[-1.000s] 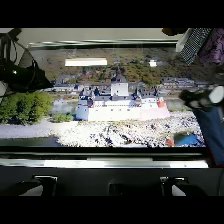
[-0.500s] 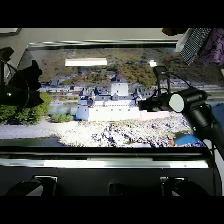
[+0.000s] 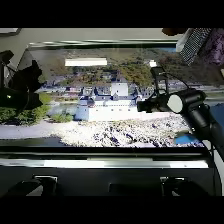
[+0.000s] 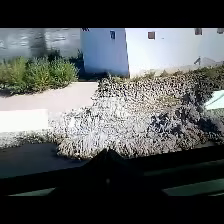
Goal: Fold the clothes and pants, and hang the long-sleeved shirts on hangers.
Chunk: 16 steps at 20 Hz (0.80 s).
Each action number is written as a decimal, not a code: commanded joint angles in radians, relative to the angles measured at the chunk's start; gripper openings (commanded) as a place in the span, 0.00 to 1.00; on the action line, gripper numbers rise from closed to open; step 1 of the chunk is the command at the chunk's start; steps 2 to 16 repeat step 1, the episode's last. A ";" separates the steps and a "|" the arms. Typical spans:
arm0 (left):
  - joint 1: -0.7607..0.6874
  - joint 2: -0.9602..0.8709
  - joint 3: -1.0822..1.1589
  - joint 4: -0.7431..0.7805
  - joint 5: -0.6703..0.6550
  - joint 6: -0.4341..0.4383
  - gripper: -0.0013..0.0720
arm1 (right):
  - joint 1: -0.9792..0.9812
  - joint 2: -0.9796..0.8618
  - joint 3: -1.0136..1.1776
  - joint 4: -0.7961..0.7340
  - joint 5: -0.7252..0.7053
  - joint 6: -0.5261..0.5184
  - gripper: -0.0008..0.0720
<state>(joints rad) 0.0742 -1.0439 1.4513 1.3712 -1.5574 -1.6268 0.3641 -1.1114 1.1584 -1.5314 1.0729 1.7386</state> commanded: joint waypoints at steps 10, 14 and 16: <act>-0.001 0.001 0.000 0.002 -0.001 0.000 0.04 | 0.001 0.001 0.001 0.001 0.001 0.001 0.05; -0.001 0.001 0.000 0.002 -0.001 0.000 0.04 | 0.001 0.001 0.001 0.001 0.001 0.001 0.05; -0.001 0.001 0.000 0.002 -0.001 0.000 0.04 | 0.001 0.001 0.001 0.001 0.001 0.001 0.05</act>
